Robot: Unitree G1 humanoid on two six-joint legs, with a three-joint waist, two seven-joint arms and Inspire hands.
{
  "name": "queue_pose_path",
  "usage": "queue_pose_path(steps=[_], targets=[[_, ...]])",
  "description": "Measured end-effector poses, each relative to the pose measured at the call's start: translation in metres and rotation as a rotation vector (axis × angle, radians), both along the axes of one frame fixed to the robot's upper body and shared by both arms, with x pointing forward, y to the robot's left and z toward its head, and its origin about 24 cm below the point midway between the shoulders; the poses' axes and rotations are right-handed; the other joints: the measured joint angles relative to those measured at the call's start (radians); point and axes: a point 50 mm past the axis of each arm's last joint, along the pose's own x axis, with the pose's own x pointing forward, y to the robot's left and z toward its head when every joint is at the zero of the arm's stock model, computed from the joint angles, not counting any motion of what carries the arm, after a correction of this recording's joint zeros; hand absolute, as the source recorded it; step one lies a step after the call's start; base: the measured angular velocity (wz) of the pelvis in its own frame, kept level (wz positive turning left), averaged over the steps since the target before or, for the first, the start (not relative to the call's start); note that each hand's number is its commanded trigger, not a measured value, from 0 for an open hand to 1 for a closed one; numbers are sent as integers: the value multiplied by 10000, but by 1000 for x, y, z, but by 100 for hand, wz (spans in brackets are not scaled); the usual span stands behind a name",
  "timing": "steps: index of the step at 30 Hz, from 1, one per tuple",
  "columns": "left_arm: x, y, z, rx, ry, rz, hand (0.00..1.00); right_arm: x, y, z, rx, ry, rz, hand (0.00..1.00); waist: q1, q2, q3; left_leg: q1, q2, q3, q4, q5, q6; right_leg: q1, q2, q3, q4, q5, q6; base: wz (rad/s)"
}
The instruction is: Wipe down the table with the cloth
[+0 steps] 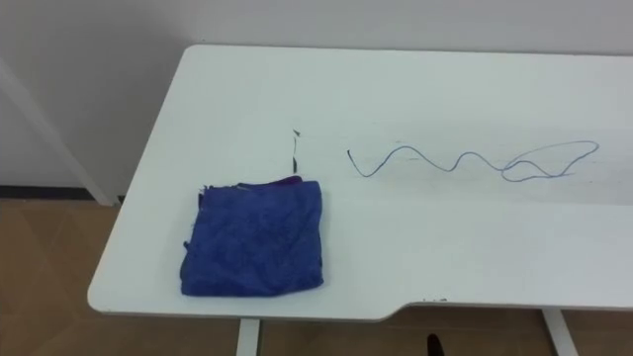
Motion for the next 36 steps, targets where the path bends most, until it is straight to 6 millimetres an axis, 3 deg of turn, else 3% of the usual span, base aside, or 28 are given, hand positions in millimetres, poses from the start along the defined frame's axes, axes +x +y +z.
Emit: queue_pose_path(steps=[10,14,18,23,28,36], targets=[[-11,3,0,152,348,534,0,-29,-7,-3,395,583,-2968,0,-142,-33,4,149,0,-3,-44,0,0,168,-4,-11,-3,-1,1,0],[-18,8,1,273,536,926,0,-43,-18,-1,391,436,-5891,0,-339,-71,11,270,-14,4,-50,0,0,255,-10,14,-3,-10,15,-1],[-29,18,4,558,557,1711,0,-58,-31,2,-88,302,-8320,0,-774,-116,-12,366,-6,1,-71,-1,0,375,-2,-3,3,-13,17,1],[-30,29,7,970,388,2436,0,-71,-48,9,-880,70,-10286,0,-859,-209,-65,381,-7,19,-53,-2,0,368,-11,53,63,-14,15,-1],[-30,35,9,1135,388,2402,0,-48,-66,18,-1958,-586,-10261,0,-819,-283,-66,389,-8,207,-9,0,3,209,-17,277,232,-40,12,-12],[-28,38,10,1188,510,1805,0,39,-96,62,-4966,-3553,-7641,0,-739,-446,-46,318,-17,407,-30,1,6,-32,-14,487,323,-43,21,-6]])
